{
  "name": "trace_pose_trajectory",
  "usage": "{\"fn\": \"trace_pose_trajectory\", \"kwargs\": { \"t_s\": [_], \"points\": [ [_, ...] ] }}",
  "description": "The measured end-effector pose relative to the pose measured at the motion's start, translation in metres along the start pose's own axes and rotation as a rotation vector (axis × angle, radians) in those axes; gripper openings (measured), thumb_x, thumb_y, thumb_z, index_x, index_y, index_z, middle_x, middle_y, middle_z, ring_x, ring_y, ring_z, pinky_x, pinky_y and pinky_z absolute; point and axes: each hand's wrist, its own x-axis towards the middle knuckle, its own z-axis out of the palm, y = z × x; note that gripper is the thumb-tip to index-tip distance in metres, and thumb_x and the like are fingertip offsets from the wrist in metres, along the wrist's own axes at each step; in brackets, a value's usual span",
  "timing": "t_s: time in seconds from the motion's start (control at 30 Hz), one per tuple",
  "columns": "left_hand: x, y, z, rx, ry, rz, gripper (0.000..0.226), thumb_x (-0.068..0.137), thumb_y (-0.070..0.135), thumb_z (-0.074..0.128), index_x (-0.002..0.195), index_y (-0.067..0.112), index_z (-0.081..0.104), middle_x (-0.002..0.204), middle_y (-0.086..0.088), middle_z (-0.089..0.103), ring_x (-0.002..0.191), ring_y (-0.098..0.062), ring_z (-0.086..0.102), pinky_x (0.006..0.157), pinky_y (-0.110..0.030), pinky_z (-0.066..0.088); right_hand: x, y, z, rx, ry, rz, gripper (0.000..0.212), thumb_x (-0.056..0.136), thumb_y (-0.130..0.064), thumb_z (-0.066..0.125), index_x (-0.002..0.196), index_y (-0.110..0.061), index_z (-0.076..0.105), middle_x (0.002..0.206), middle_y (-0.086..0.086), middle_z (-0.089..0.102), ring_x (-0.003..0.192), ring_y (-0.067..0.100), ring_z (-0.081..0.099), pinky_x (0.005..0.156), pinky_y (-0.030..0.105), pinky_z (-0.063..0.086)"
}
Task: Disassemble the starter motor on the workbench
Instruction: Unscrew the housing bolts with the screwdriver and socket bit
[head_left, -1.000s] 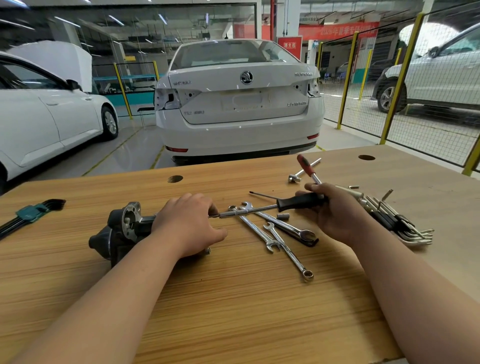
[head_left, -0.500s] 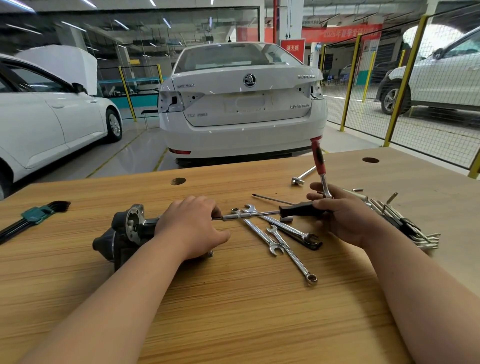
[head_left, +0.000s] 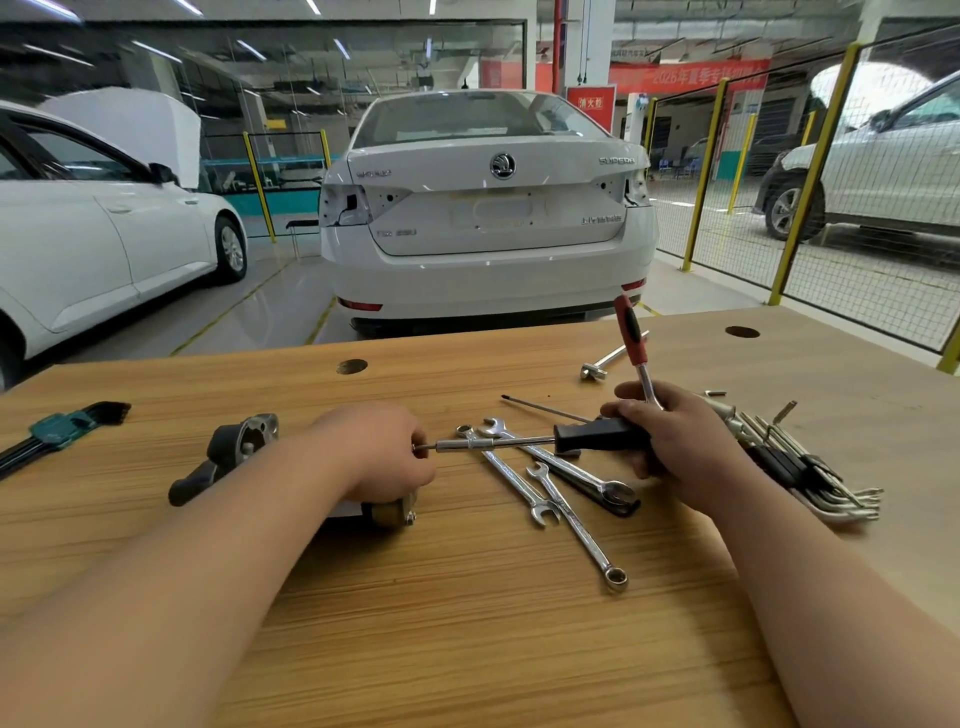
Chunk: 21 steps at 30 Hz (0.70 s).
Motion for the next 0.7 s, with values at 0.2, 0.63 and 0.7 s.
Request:
{"fn": "trace_pose_trajectory", "kwargs": {
  "t_s": [0.2, 0.63, 0.7],
  "points": [
    [-0.007, 0.003, 0.006, -0.02, 0.112, -0.009, 0.019, 0.083, 0.046, 0.056, 0.098, 0.036, 0.063, 0.094, 0.015, 0.06, 0.086, -0.008, 0.055, 0.067, -0.029, 0.048, 0.001, -0.003, -0.002, 0.202, -0.121, 0.076, 0.039, 0.091, 0.01, 0.052, 0.114, -0.021, 0.059, 0.122, 0.007, 0.057, 0.105, 0.032, 0.063, 0.064, 0.033, 0.056],
    [0.008, 0.012, -0.025, -0.077, -0.133, 0.0, 0.02, 0.093, 0.035, 0.053, 0.091, 0.029, 0.071, 0.091, 0.008, 0.067, 0.084, -0.007, 0.059, 0.069, -0.022, 0.046, 0.001, -0.009, 0.0, 0.156, 0.11, 0.072, 0.017, 0.095, -0.003, 0.052, 0.102, -0.013, 0.063, 0.102, 0.013, 0.067, 0.081, 0.027, 0.066, 0.047, 0.028, 0.05],
    [0.005, 0.009, -0.026, -0.088, -0.139, 0.003, 0.019, 0.091, 0.032, 0.054, 0.098, 0.029, 0.071, 0.096, 0.009, 0.067, 0.089, -0.007, 0.058, 0.079, -0.024, 0.049, 0.0, -0.011, 0.0, 0.174, 0.099, 0.083, 0.016, 0.095, -0.002, 0.051, 0.102, -0.013, 0.062, 0.101, 0.013, 0.066, 0.079, 0.026, 0.065, 0.045, 0.027, 0.049]
  ]
}}
